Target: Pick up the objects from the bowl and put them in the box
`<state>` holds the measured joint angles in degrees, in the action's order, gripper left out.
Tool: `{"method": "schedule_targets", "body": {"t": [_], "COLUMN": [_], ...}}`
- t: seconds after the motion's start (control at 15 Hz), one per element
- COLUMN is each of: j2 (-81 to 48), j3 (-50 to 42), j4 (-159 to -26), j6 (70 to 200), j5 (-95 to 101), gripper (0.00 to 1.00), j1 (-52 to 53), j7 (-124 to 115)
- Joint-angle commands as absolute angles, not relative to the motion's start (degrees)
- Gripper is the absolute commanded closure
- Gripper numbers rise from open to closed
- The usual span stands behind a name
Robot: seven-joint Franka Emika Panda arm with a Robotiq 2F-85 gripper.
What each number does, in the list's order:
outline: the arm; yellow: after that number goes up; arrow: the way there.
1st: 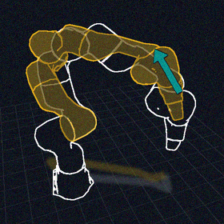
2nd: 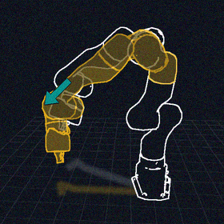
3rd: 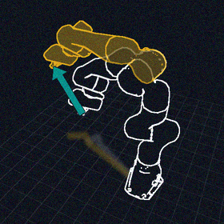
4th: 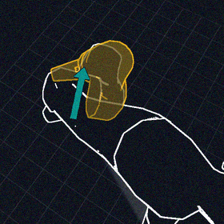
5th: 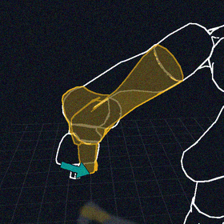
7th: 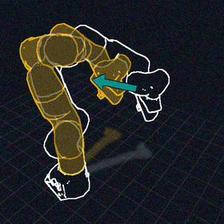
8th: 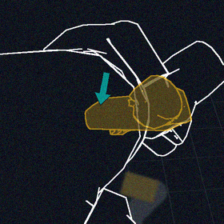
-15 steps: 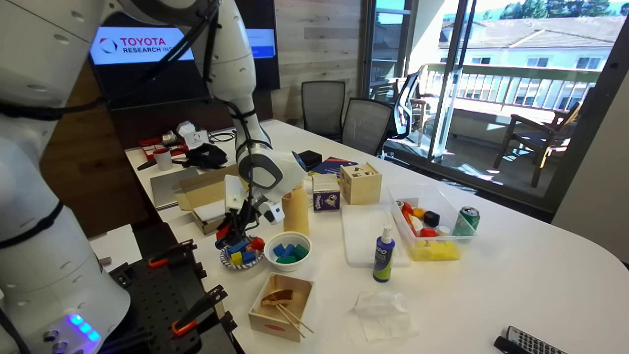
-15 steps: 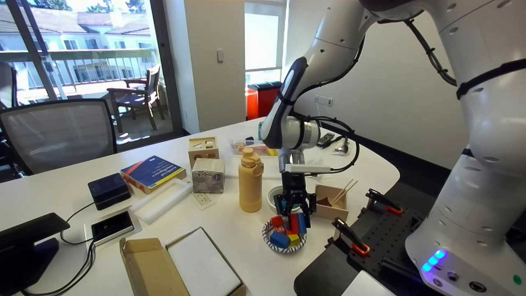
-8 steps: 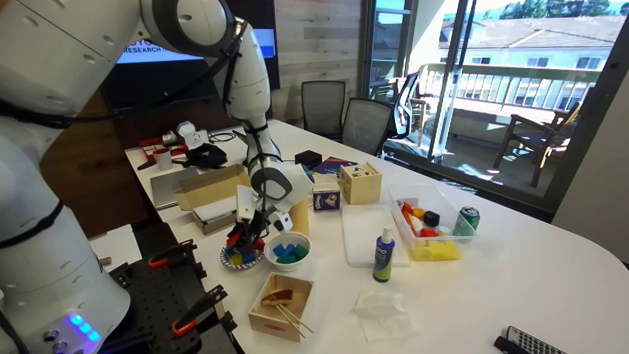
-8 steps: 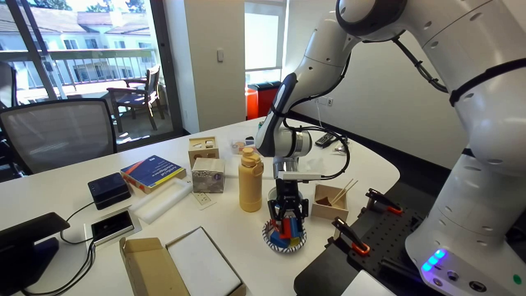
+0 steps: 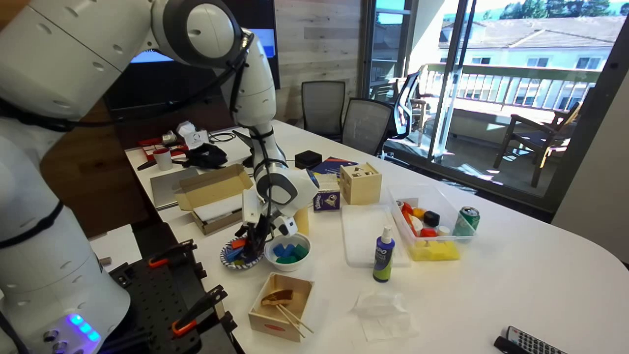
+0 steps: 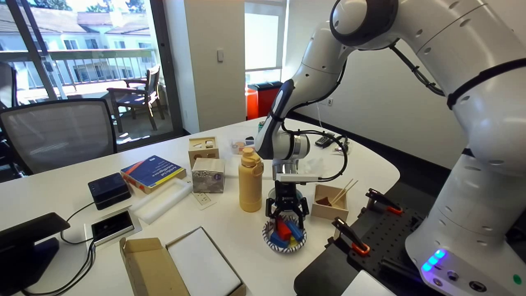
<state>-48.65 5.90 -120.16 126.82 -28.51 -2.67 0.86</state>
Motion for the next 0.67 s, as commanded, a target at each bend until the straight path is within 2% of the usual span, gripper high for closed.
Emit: {"method": "schedule_targets", "body": {"t": [0.0,0.6], "j2": [-47.5,-44.8], "j3": [6.0,5.1], "j4": [-119.9,-123.6], "j6": [126.5,125.9], "j5": [-28.0,-27.8], "gripper": [0.00,0.00], "j1": [-3.3,-7.7], "j7": [-0.1,4.7]}}
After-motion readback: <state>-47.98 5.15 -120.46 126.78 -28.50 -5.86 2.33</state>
